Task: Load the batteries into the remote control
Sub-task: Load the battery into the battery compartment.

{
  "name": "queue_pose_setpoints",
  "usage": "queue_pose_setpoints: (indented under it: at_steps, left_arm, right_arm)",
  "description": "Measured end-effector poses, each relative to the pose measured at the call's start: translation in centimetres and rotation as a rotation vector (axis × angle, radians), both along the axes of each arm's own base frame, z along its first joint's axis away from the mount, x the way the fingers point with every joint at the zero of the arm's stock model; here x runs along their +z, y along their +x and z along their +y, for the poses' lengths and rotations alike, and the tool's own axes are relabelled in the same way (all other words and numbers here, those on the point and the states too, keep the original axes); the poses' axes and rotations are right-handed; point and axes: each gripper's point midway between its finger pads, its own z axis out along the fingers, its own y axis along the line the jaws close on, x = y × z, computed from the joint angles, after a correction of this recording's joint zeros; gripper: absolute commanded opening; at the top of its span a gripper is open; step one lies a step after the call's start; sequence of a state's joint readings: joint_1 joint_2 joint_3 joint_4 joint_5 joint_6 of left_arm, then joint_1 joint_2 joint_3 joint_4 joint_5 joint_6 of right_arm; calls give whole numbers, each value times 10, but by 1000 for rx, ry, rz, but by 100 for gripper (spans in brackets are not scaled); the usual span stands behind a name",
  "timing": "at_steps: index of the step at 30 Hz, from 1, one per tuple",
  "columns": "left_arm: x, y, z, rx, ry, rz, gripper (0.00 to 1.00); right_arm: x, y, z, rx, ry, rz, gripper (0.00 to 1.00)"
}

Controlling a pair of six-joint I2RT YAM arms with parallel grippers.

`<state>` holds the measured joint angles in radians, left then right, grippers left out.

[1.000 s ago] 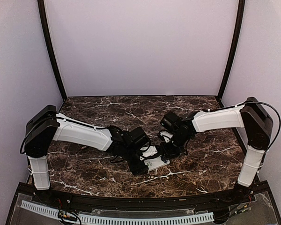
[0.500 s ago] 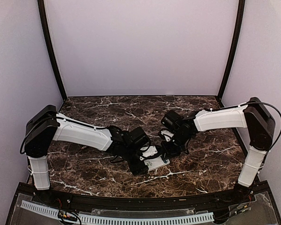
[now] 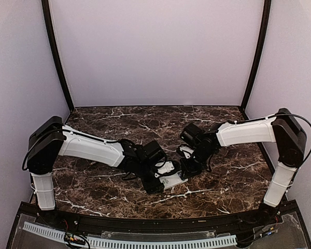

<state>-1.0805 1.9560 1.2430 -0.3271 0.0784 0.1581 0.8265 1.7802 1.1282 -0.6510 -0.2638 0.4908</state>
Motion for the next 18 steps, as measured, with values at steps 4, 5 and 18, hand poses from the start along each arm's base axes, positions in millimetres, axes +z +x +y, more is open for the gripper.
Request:
queue_pose_setpoints:
  at_steps: [4,5,18]
  left_arm:
    - [0,0,0,0,0,0,72]
    - [0,0,0,0,0,0,72]
    - [0,0,0,-5,1,-2,72]
  right_arm:
    - [-3,-4,-2,1,-3,15,12]
    - [-3,-4,-2,2,-1,16,11]
    - [-3,-5,3,3,19,25,3]
